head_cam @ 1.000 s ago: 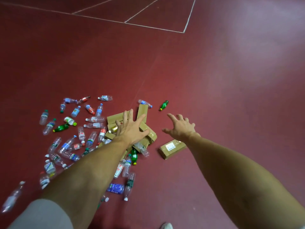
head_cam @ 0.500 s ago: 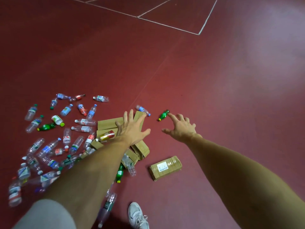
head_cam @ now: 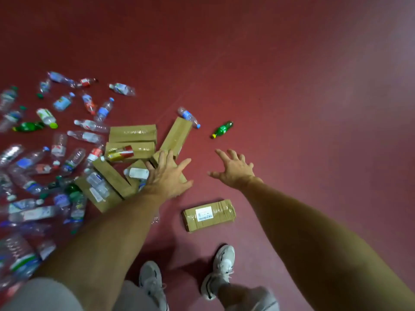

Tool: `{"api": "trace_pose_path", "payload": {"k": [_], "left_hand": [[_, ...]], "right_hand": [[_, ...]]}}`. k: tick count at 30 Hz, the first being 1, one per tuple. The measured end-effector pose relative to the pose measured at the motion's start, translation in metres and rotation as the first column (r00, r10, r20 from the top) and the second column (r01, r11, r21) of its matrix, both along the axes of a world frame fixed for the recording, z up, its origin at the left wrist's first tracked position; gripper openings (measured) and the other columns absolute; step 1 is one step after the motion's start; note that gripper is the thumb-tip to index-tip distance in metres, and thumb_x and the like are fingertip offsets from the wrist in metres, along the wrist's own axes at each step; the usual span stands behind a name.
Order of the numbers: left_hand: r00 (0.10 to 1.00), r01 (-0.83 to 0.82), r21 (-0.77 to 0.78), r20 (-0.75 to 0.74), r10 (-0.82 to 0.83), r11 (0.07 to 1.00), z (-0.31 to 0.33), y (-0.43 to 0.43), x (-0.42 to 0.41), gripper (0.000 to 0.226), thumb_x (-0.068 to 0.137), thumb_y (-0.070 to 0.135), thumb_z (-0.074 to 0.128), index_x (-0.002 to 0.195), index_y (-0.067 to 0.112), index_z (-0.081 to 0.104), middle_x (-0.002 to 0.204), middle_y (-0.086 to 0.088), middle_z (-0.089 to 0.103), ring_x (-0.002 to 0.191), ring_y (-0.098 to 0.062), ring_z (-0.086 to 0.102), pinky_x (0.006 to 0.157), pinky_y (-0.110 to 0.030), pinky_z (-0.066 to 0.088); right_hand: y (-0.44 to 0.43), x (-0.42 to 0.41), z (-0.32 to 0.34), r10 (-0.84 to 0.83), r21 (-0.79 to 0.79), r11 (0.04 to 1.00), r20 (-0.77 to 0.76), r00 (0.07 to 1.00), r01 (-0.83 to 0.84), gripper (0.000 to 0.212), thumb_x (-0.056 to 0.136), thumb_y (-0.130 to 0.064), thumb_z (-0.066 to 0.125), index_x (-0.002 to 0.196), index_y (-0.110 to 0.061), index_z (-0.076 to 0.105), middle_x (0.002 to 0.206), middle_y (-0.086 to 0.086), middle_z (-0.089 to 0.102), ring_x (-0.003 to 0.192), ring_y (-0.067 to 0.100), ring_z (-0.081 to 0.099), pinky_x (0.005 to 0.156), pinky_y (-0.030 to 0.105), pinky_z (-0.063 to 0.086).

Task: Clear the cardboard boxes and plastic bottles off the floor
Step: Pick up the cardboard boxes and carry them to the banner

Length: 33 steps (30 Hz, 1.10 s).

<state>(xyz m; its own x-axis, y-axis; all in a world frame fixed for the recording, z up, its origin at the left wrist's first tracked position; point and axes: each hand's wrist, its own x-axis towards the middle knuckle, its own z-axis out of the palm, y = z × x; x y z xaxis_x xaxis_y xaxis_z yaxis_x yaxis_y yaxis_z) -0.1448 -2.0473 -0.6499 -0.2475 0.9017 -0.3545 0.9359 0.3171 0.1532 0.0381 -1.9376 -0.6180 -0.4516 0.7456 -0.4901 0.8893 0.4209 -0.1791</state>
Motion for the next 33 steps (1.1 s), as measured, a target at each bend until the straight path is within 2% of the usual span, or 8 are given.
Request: {"api": "trace_pose_path", "payload": {"k": [3, 8, 10, 12, 19, 25, 29, 33], "left_hand": [[1.0, 0.015, -0.042, 0.007, -0.015, 0.999, -0.09, 0.008, 0.02, 0.078, 0.085, 0.072, 0.05, 0.153, 0.049, 0.019, 0.165, -0.011, -0.002, 0.15, -0.031, -0.004, 0.111, -0.071, 0.019], [0.999, 0.033, -0.144, 0.036, -0.028, 0.989, -0.229, 0.023, 0.035, 0.087, 0.081, 0.077, 0.052, 0.153, 0.05, 0.013, 0.165, -0.011, -0.011, 0.151, -0.033, -0.011, 0.113, -0.072, 0.009], [0.998, 0.013, -0.186, 0.064, -0.001, 0.982, -0.338, 0.031, 0.043, 0.096, 0.075, 0.082, 0.055, 0.154, 0.051, 0.009, 0.165, -0.01, -0.014, 0.152, -0.031, -0.014, 0.115, -0.069, 0.008], [0.996, 0.067, -0.195, 0.066, -0.055, 0.978, -0.353, 0.034, 0.042, 0.102, 0.071, 0.087, 0.053, 0.154, 0.05, 0.007, 0.166, -0.009, -0.014, 0.152, -0.03, -0.014, 0.116, -0.067, 0.008], [0.971, 0.224, -0.255, 0.138, -0.194, 0.941, -0.533, 0.026, 0.072, 0.117, 0.066, 0.09, 0.056, 0.158, 0.04, 0.003, 0.166, -0.011, -0.015, 0.152, -0.038, -0.01, 0.119, -0.064, 0.004], [0.955, 0.282, -0.239, 0.159, -0.249, 0.929, -0.579, 0.001, 0.086, 0.137, 0.058, 0.089, 0.065, 0.157, 0.035, -0.013, 0.166, -0.012, -0.014, 0.153, -0.037, -0.005, 0.116, -0.066, 0.002], [0.95, 0.311, -0.211, 0.104, -0.295, 0.927, -0.579, 0.009, 0.08, 0.135, 0.061, 0.083, 0.069, 0.158, 0.03, -0.011, 0.165, -0.015, -0.002, 0.152, -0.033, 0.002, 0.113, -0.07, 0.002], [0.963, 0.268, -0.168, 0.014, -0.269, 0.949, -0.567, 0.019, 0.064, 0.126, 0.067, 0.075, 0.07, 0.159, 0.027, -0.001, 0.164, -0.01, 0.001, 0.152, -0.03, 0.002, 0.116, -0.069, -0.002]], "right_hand": [[0.021, 0.02, -0.091, 0.039, -0.026, 0.999, 0.032, 0.999, -0.039, 0.087, 0.088, -0.072, 0.053, 0.157, -0.042, 0.01, 0.166, 0.001, 0.011, 0.149, 0.034, 0.015, 0.113, 0.063, 0.024], [0.04, 0.037, -0.233, 0.117, -0.058, 0.992, 0.09, 0.989, -0.112, 0.091, 0.087, -0.073, 0.053, 0.158, -0.043, 0.006, 0.166, 0.002, 0.008, 0.149, 0.035, 0.013, 0.113, 0.065, 0.023], [0.044, 0.044, -0.349, 0.091, -0.082, 0.993, 0.076, 0.993, -0.084, 0.091, 0.086, -0.074, 0.053, 0.158, -0.043, 0.006, 0.166, 0.002, 0.007, 0.149, 0.035, 0.012, 0.113, 0.066, 0.022], [0.044, 0.044, -0.365, 0.116, -0.087, 0.99, 0.083, 0.99, -0.109, 0.091, 0.087, -0.073, 0.053, 0.158, -0.042, 0.006, 0.167, 0.002, 0.006, 0.15, 0.035, 0.012, 0.113, 0.066, 0.021], [0.048, 0.059, -0.532, 0.051, -0.076, 0.996, 0.049, 0.997, -0.047, 0.095, 0.084, -0.076, 0.053, 0.157, -0.044, 0.002, 0.168, 0.002, 0.003, 0.151, 0.037, 0.008, 0.115, 0.069, 0.017], [0.039, 0.068, -0.573, 0.054, -0.108, 0.993, 0.08, 0.995, -0.045, 0.098, 0.081, -0.079, 0.054, 0.158, -0.044, 0.003, 0.168, 0.003, 0.005, 0.151, 0.038, 0.007, 0.115, 0.07, 0.009], [0.042, 0.065, -0.574, 0.067, -0.145, 0.988, 0.069, 0.995, -0.057, 0.1, 0.073, -0.089, 0.046, 0.157, -0.041, 0.019, 0.159, 0.001, 0.034, 0.147, 0.033, 0.026, 0.114, 0.071, 0.007], [0.049, 0.065, -0.574, 0.101, -0.173, 0.981, 0.097, 0.99, -0.083, 0.083, 0.073, -0.089, 0.05, 0.144, -0.045, 0.042, 0.146, -0.004, 0.052, 0.139, 0.03, 0.04, 0.115, 0.069, 0.012]]}}
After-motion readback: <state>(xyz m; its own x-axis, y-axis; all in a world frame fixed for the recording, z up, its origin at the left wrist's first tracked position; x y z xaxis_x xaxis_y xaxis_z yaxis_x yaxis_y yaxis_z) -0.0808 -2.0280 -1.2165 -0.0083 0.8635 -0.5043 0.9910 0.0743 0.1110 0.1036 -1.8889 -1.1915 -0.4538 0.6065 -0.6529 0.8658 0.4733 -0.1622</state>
